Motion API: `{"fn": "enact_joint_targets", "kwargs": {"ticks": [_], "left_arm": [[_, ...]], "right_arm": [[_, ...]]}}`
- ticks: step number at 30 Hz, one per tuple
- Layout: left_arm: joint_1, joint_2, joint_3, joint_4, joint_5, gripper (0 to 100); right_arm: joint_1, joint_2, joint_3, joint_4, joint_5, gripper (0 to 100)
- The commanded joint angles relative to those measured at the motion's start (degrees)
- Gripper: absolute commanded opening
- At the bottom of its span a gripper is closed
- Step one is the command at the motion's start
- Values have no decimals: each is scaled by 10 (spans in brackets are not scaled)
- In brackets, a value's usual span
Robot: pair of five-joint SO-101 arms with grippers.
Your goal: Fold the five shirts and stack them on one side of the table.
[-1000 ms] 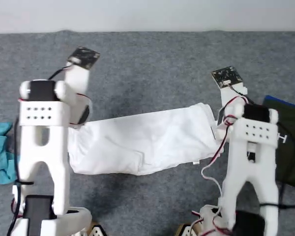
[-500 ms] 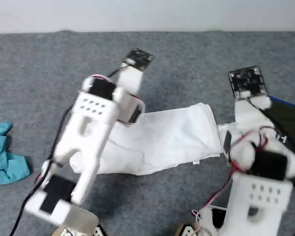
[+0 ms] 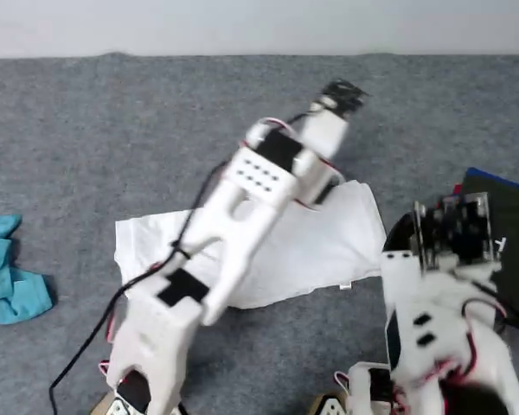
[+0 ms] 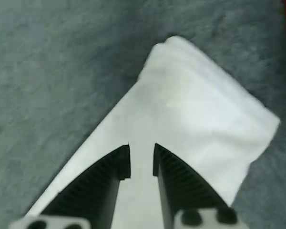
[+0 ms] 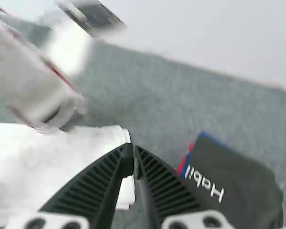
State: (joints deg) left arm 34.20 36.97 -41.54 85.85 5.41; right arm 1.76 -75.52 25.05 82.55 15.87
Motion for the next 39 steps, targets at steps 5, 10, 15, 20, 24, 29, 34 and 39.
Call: {"fn": "enact_joint_targets", "kwargs": {"ticks": [5, 10, 15, 20, 24, 29, 34, 39], "left_arm": [[55, 115, -176, -8, 67, 121], [72, 177, -262, 18, 101, 171], [102, 223, -320, 37, 103, 173], [107, 266, -342, 32, 104, 174], [105, 293, -363, 32, 104, 174], [107, 313, -378, 32, 104, 174], [98, 303, -400, 52, 101, 172], [42, 276, -434, 121, 96, 171]], "right_arm": [[-25, -37, -34, 3, -9, 11], [-25, -37, -33, 0, -9, 11], [-25, -36, -31, 1, -10, 11], [-25, -35, -31, 4, -10, 11], [-25, -33, -30, 4, -10, 11], [-25, -37, -6, 4, -10, 11], [-26, -37, 10, 1, -10, 11], [-26, -32, 9, -2, -6, 11]]}}
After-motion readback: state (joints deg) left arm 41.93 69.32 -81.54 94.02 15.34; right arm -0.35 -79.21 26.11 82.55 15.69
